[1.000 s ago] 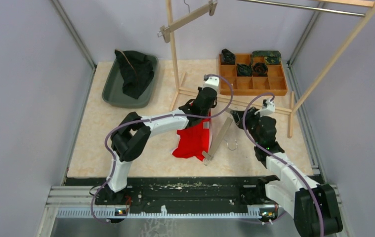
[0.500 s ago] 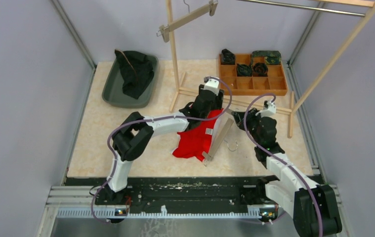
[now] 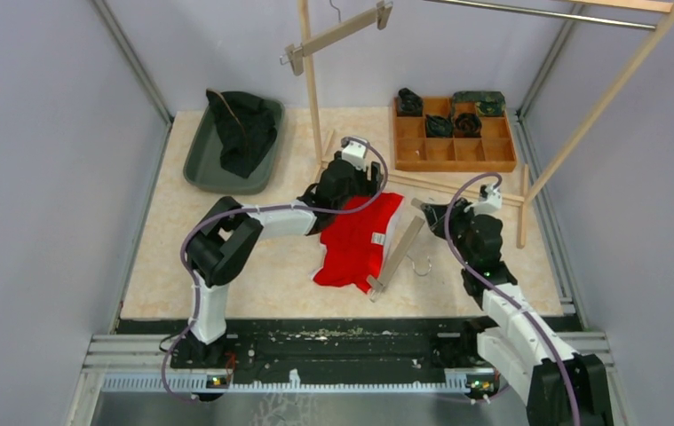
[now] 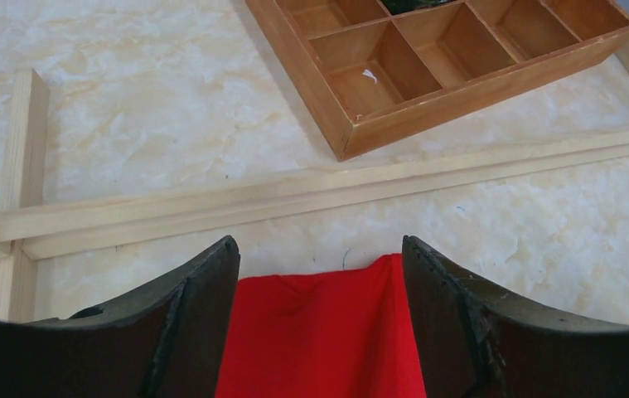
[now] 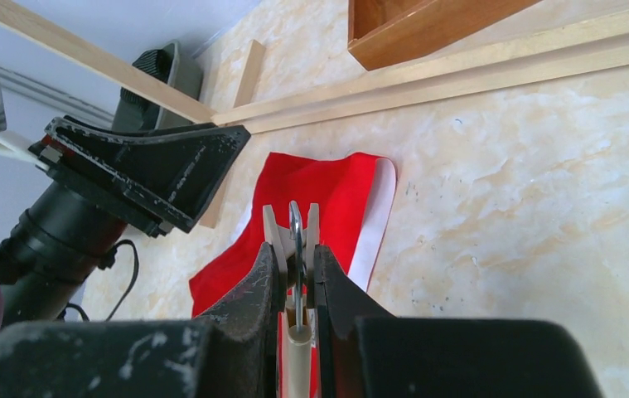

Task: Clip the underwear to the hanger
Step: Clamp the underwear onto the hanger.

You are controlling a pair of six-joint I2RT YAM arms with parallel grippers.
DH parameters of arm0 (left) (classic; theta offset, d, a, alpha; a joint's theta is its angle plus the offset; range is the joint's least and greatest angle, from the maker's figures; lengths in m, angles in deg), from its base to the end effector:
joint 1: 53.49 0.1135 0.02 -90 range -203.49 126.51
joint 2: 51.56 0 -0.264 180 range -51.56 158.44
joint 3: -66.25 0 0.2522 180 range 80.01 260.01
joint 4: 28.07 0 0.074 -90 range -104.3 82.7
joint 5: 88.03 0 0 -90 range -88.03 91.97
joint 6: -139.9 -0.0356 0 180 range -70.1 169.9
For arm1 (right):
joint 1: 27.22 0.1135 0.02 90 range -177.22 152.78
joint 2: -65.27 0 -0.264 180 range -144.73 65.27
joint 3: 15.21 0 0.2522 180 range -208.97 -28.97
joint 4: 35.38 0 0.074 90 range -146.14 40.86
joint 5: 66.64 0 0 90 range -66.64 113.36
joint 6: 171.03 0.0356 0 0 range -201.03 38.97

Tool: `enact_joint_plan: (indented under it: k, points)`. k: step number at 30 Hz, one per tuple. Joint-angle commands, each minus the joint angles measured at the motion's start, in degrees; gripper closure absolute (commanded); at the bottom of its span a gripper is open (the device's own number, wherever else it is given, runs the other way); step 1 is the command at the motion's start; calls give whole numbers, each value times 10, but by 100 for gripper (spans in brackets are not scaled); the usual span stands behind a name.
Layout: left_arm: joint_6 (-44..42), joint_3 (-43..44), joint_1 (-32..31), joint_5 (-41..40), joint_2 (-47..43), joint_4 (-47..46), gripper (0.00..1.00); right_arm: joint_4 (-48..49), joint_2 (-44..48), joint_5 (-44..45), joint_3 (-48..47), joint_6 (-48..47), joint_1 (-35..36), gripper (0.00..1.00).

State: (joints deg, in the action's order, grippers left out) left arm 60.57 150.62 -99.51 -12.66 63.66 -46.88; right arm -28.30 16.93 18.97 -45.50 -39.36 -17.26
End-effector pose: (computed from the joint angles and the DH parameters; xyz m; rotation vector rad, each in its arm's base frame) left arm 0.3225 -0.3212 0.2004 0.3664 1.7623 -0.4856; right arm 0.1884 0.0359 0.2118 0.4413 1.7640 0.7155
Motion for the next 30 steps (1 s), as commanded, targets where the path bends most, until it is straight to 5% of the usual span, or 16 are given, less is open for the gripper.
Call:
enact_joint_plan:
  k: [1,12,30]
  points:
    - [-22,32,2,83,19,-15,24,-32,36,6,-1,-27,-7,100]
    - [-58,69,7,244,70,27,28,-60,64,-2,-3,-35,-14,100]
    - [-112,155,7,253,146,97,26,-66,79,-14,1,-37,-18,100]
